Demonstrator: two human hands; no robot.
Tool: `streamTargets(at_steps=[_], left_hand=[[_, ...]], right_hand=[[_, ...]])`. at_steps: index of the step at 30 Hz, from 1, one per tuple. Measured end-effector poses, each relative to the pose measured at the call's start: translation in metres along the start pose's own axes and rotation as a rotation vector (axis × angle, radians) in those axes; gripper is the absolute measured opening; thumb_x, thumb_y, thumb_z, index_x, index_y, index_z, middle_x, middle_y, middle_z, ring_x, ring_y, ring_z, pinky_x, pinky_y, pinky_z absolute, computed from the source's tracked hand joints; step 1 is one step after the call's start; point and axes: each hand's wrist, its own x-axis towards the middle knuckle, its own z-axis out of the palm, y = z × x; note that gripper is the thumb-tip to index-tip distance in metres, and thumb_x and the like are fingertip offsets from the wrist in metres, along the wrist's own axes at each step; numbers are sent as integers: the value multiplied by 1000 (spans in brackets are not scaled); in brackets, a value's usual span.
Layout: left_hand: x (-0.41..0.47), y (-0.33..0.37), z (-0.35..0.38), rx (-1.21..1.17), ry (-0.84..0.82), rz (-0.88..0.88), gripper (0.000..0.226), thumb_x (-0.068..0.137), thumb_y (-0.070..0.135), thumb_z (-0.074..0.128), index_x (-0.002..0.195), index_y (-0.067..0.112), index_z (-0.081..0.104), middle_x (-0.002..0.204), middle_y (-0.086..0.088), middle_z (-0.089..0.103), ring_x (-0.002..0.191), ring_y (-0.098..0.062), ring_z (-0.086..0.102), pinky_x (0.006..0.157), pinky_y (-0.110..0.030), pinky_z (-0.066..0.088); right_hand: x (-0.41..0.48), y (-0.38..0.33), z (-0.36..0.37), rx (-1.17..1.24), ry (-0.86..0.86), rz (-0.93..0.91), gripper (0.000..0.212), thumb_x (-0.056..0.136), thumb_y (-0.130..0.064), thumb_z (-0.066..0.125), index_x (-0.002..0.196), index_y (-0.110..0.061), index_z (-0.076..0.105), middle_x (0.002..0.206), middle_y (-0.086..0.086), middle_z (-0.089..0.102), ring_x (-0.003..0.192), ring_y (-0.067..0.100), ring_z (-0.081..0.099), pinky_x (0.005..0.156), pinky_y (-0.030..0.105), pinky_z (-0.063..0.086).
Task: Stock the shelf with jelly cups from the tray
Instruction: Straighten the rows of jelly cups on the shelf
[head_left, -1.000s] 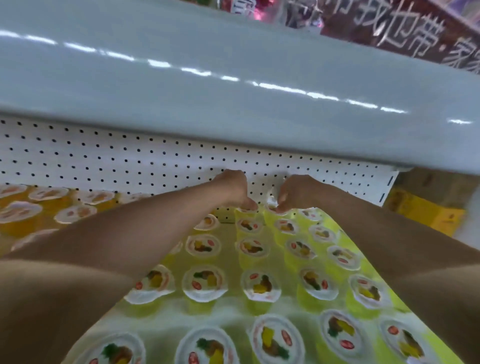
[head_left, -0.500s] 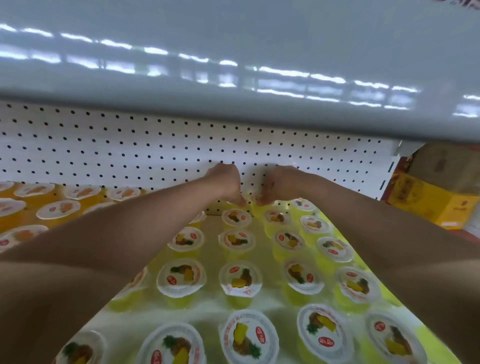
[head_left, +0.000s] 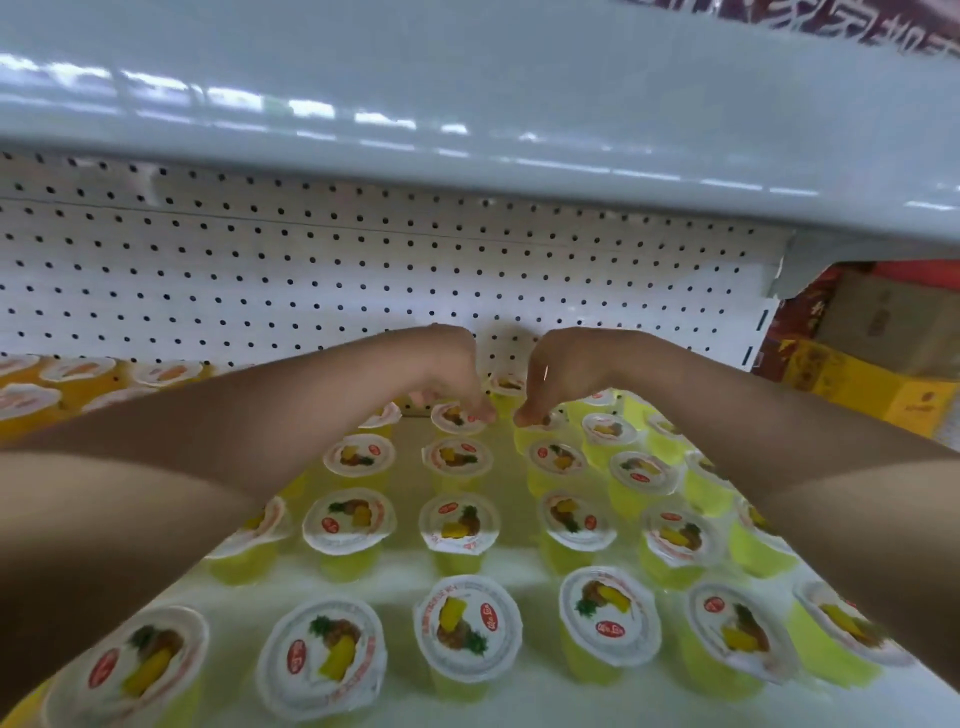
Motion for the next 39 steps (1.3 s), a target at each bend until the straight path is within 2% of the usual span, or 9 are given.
streamTargets(at_steps=[2,5,9,11,13,15,18,25,39], left_hand=[[-2,3,6,20,-4,-3,45,73,53,79,81,13,60,89,-3,66,69,-16,65,62,-27,54],[-3,4,10,6,-13,-22,45,73,49,82,88,12,61,97,-4,66,77,-19,69,74,-30,58],[-7,4,11,-17,12,-37,47,73,47,82,75,10,54,72,-1,55,61,-17,59,60,-25,47],[-9,2,11,-21,16,-27,50,73,45,82,90,4,61,80,-2,63,74,-19,63,70,-27,51],[-12,1,11,-25,12,-31,59,73,44,83,112,5,64,104,-5,70,95,-22,67,88,-33,54],[-13,3,12,-21,13,-29,62,74,44,82,120,7,63,114,-7,69,104,-23,66,93,-35,53],[-16,3,12,-20,21,-29,62,75,44,81,121,6,63,119,-9,67,109,-25,63,95,-35,51],[-21,2,14,-40,59,-37,62,74,44,82,120,7,63,122,-10,64,112,-25,60,97,-35,50],[-20,1,18,-49,106,-19,65,73,43,83,123,9,61,120,-5,63,110,-24,59,96,-34,50]], right_hand=[[-1,-3,3,-17,-6,7,52,67,-60,79,97,-18,74,106,-2,69,100,21,63,90,38,54],[-3,-5,4,-17,6,9,54,68,-56,81,103,-16,73,111,-2,68,103,21,61,89,36,52],[-6,-7,6,13,36,-7,54,70,-48,83,111,-14,71,120,0,64,109,21,58,89,32,49],[-6,-9,7,30,70,-28,52,71,-45,83,111,-13,71,119,0,65,107,19,58,84,30,47],[-6,-11,7,29,90,-40,50,72,-43,83,110,-13,71,119,-1,65,106,19,58,84,30,48],[-7,-12,6,7,70,-37,50,73,-42,82,112,-13,71,121,-1,64,108,20,58,88,33,50],[-11,-9,5,-28,31,-24,51,74,-42,82,115,-14,70,123,0,63,109,21,59,89,33,50],[-13,-13,6,2,76,-32,57,72,-41,83,120,-13,67,119,1,63,108,21,58,87,33,50],[-11,-16,12,51,99,-27,59,72,-42,82,115,-5,66,119,10,66,106,26,61,90,39,52]])
